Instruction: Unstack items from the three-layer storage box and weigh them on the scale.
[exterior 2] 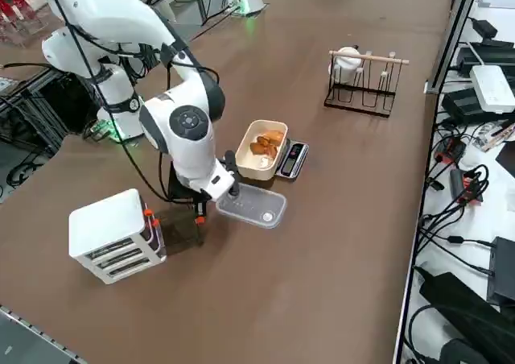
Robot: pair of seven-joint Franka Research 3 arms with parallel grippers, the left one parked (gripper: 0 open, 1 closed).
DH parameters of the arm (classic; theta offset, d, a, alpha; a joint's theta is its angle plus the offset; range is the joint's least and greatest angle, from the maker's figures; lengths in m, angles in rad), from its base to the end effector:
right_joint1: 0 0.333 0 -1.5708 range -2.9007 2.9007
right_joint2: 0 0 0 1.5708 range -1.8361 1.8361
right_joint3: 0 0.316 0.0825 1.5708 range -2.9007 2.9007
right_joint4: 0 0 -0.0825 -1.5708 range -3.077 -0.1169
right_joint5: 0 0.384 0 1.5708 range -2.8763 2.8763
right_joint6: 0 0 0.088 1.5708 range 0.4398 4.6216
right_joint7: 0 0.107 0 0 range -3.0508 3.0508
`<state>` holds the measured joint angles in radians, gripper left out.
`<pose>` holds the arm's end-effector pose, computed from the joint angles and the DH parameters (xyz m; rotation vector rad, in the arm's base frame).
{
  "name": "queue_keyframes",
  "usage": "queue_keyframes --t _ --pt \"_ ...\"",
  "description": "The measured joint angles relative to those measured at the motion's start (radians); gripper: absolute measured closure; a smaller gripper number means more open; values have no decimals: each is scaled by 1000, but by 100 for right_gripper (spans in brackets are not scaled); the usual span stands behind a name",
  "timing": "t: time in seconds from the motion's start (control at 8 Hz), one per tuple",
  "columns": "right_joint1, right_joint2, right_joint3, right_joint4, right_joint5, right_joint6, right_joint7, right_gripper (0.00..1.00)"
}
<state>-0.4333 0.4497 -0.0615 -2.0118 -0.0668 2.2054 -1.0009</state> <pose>0.5055 -0.2751 0.2098 -2.8870 -0.8228 0.3608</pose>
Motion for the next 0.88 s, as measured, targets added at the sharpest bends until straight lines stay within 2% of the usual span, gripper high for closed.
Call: queue_keyframes --t 0.5,0.88 --pt "-78 0 -4 -8 -70 -1 -4 98" --pt "-87 0 -31 -18 -113 -11 -4 98"
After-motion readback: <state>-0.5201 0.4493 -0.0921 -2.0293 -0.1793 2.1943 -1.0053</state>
